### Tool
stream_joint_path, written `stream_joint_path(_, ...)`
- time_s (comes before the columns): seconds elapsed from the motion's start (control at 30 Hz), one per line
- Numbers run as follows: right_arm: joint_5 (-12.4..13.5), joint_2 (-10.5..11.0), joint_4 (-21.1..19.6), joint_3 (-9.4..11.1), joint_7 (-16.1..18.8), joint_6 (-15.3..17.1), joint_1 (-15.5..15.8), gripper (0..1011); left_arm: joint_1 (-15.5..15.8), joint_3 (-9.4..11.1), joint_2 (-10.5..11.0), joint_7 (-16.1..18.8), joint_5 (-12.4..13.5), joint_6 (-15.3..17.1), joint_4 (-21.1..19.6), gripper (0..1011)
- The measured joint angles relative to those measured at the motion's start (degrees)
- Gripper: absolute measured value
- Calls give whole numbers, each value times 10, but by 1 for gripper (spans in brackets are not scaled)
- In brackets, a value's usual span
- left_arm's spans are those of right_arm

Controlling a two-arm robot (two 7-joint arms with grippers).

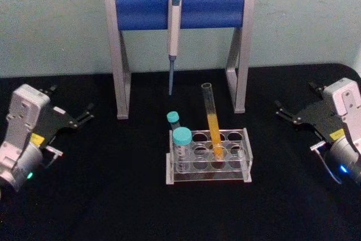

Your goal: Pick up the test tube from the test tube rack, shake it, then place it back into the test tube rack.

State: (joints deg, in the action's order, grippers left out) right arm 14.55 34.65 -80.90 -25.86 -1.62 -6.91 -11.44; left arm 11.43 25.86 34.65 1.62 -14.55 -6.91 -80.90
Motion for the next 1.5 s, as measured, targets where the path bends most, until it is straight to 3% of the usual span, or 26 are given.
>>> stream_joint_path(1.5,0,0,0,0,0,0,0,1000,0,0,0,0,0,0,0,1001)
